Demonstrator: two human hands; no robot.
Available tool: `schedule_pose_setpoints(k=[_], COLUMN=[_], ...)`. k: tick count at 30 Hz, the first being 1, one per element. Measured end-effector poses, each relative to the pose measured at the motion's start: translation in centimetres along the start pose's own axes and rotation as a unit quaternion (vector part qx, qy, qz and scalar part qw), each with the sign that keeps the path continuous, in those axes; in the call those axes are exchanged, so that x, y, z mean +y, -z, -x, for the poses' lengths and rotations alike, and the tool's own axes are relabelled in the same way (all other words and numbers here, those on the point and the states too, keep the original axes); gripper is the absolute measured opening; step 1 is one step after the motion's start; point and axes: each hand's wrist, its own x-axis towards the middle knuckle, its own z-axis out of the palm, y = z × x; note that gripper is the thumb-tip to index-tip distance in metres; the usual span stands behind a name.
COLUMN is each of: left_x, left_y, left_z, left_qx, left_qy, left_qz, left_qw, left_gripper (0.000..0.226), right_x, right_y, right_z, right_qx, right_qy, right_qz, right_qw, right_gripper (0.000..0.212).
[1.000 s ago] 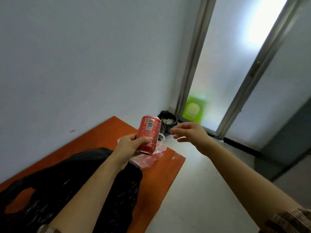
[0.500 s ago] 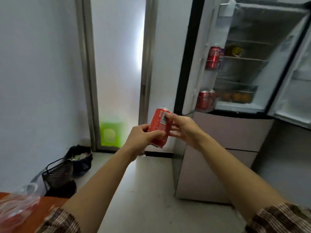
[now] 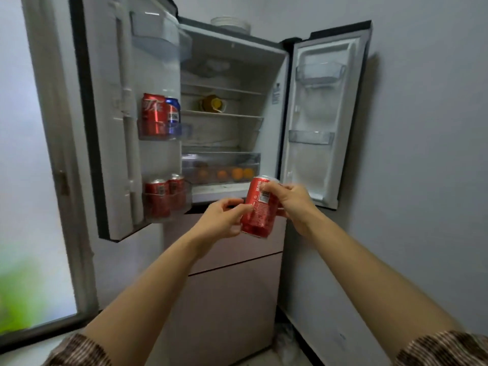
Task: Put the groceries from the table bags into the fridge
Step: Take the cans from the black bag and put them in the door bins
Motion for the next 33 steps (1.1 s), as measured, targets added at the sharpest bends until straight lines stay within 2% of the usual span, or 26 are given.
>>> schedule_pose_setpoints(k=[5,14,20,24,29,33], left_x=[0.1,3.3,5.3,3.9,3.9,2.5], left_y=[-3.1,-7.0,-11.9,-13.4,-14.6,-16.1], left_z=[-13.3,-35.6,-44.1,-47.9,-52.3,-53.7], left_qx=[0.005,0.009,0.034,0.054,0.066,0.131], left_qy=[-0.045,-0.097,-0.202,-0.265,-0.277,-0.308], left_qz=[-0.048,-0.134,-0.222,-0.308,-0.337,-0.319], left_qw=[0.998,0.986,0.953,0.912,0.897,0.887], left_gripper=[0.048,0.039,0.047,0.058,0.058,0.060], right_x=[-0.2,-2.6,-5.7,-7.7,-8.3,-5.7], right_y=[5.8,13.9,18.9,21.1,22.4,22.9], right_z=[-9.8,-26.5,-35.3,-39.9,-45.2,-48.2], right_qx=[0.083,0.185,0.255,0.267,0.254,0.229], right_qy=[0.041,0.095,0.141,0.177,0.194,0.171], right_qz=[0.043,0.107,0.140,0.128,0.120,0.208], right_qw=[0.995,0.972,0.946,0.939,0.940,0.935], right_gripper=[0.020,0.018,0.048,0.055,0.057,0.058])
